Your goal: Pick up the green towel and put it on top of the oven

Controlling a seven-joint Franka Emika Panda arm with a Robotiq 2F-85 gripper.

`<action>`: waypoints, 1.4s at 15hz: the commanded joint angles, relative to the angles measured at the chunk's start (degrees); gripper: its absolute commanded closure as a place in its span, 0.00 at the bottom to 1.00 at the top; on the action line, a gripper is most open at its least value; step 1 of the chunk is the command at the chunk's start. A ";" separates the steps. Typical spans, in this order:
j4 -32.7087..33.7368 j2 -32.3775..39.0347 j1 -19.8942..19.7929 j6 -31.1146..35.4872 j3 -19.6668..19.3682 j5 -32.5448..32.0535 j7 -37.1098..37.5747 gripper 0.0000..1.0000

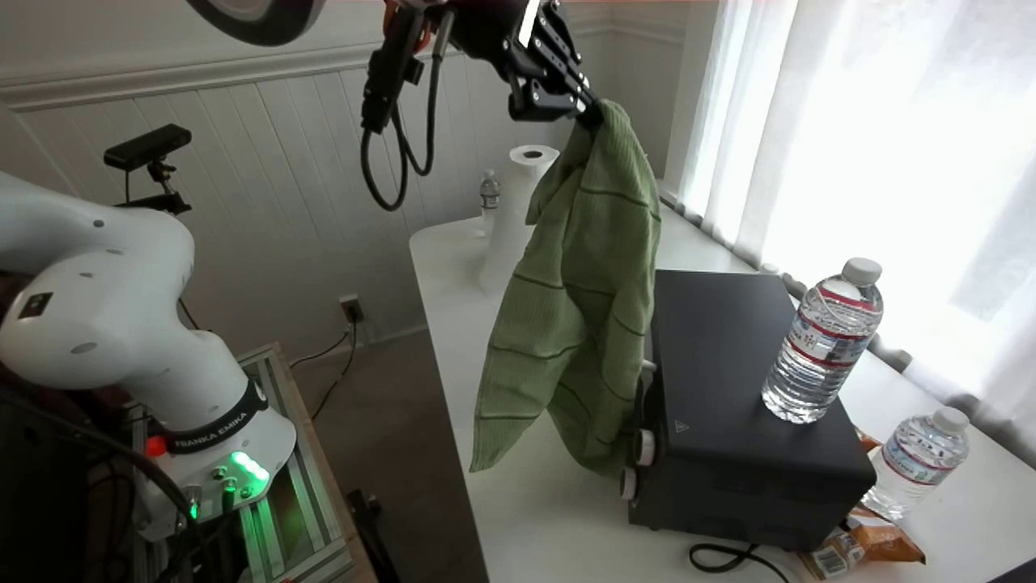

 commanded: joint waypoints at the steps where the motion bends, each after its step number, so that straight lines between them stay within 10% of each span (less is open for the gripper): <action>1: 0.16 0.11 -1.26 -0.57 0.98 1.32 -1.00 0.96; 14: 9.17 4.03 2.68 15.68 0.55 11.80 2.22 0.98; 21: 14.73 12.06 16.61 40.96 -3.75 21.25 1.62 0.98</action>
